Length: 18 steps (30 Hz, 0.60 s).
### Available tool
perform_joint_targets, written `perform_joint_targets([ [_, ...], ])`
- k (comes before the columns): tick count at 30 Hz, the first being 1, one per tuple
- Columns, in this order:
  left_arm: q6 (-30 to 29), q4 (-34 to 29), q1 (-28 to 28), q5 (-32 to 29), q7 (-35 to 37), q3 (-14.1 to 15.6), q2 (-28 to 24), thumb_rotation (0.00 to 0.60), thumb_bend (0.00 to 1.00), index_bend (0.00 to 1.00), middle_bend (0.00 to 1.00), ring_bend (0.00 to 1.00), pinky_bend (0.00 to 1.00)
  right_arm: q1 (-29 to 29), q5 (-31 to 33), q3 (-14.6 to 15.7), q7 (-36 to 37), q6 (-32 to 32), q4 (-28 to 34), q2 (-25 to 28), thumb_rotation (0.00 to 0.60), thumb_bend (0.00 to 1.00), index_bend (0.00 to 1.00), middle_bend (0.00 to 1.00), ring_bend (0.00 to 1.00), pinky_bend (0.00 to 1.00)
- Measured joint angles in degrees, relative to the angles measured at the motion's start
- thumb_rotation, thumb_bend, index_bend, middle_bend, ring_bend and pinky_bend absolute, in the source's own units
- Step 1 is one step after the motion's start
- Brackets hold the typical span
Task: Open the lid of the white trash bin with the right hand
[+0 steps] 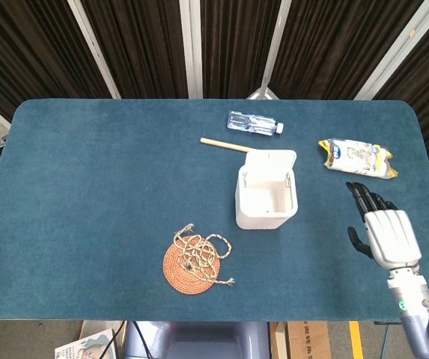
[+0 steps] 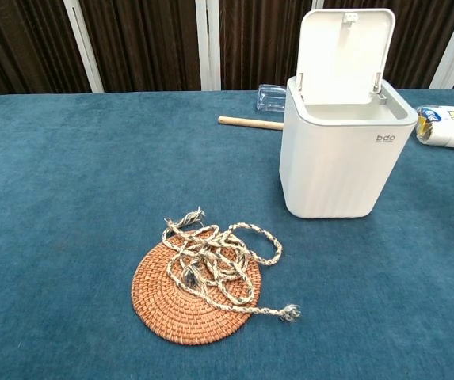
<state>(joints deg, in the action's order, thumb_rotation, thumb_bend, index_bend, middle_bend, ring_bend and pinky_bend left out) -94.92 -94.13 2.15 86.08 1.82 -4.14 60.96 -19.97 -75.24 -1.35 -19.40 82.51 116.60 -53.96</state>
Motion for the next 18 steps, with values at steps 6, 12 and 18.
perform_joint_targets([
  [6,-0.02,0.15,-0.01,0.44,0.20,0.14,-0.05,0.600,0.16,0.17,0.05,0.00,0.00,6.34,-7.23,4.30,3.78,5.28,-10.83,-6.17,0.600,0.41,0.08,0.14,0.22,0.31],
  [12,0.16,0.04,0.14,0.86,0.43,0.65,-0.39,0.600,0.16,0.17,0.06,0.00,0.01,10.52,-10.83,5.46,6.70,9.69,-20.74,-13.51,0.600,0.41,0.08,0.14,0.21,0.28],
  [18,1.62,-0.44,-0.07,1.88,1.64,1.78,-1.85,0.600,0.16,0.17,0.06,0.00,0.01,11.92,-12.37,4.89,7.95,10.33,-24.52,-16.09,0.600,0.40,0.08,0.13,0.20,0.26],
])
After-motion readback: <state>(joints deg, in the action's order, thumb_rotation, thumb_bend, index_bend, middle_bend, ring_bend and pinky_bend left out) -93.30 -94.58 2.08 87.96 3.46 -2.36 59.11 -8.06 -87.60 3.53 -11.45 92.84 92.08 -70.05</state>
